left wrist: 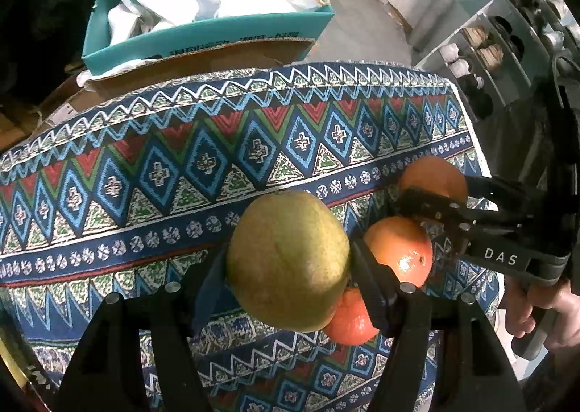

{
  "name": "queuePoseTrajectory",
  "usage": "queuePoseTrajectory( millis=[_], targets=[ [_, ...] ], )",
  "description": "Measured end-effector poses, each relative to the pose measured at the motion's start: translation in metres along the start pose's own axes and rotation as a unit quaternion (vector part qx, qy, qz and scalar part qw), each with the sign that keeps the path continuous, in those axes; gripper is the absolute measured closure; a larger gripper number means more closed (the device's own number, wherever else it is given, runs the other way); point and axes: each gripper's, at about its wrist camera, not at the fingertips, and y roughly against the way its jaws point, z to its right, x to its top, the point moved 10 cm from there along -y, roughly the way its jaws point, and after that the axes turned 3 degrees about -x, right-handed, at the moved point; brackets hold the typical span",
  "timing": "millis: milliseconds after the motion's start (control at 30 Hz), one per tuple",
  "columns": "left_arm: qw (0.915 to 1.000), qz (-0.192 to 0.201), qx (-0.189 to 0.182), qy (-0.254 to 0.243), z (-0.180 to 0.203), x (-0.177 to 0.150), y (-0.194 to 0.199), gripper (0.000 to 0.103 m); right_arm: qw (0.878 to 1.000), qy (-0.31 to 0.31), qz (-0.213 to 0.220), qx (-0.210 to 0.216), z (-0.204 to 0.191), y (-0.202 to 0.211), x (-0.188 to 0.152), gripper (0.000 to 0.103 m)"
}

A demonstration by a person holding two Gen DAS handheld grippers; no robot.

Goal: Organize fruits
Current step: 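Grasp the yellow pear with the left tool while the right tool grasps the orange, then lift the pear and orange with both tools and carry them toward the bowl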

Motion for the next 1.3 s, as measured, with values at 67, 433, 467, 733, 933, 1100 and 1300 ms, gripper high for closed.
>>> queuePoseTrajectory(
  millis=[67,433,467,733,933,1100,1300],
  targets=[
    [1.0,0.007,0.003,0.0,-0.001,-0.001,0.007,0.033,1.0,-0.004,0.006,-0.001,0.001,0.006,0.0,0.038],
    [0.9981,0.054,0.025,-0.018,-0.006,-0.007,0.057,0.033,0.996,-0.005,0.083,-0.019,-0.011,0.059,0.003,0.038],
    [0.9978,0.058,0.027,-0.019,-0.005,-0.008,0.062,0.033,0.996,-0.003,0.087,-0.019,-0.013,0.064,0.002,0.038],
    [0.9946,0.092,0.033,-0.036,0.001,-0.016,0.104,0.033,0.992,-0.002,0.127,-0.008,-0.04,0.102,0.0,0.038],
    [0.9902,0.122,0.041,-0.053,0.005,-0.022,0.142,0.033,0.986,-0.011,0.164,0.009,-0.059,0.137,-0.003,0.038],
    [0.9877,0.142,0.036,-0.054,0.008,-0.03,0.172,0.033,0.982,0.001,0.188,0.001,-0.077,0.162,-0.01,0.038],
    [0.9854,0.157,0.035,-0.056,0.005,-0.047,0.203,0.033,0.978,0.015,0.207,0.019,-0.106,0.187,-0.021,0.038]
  ],
)
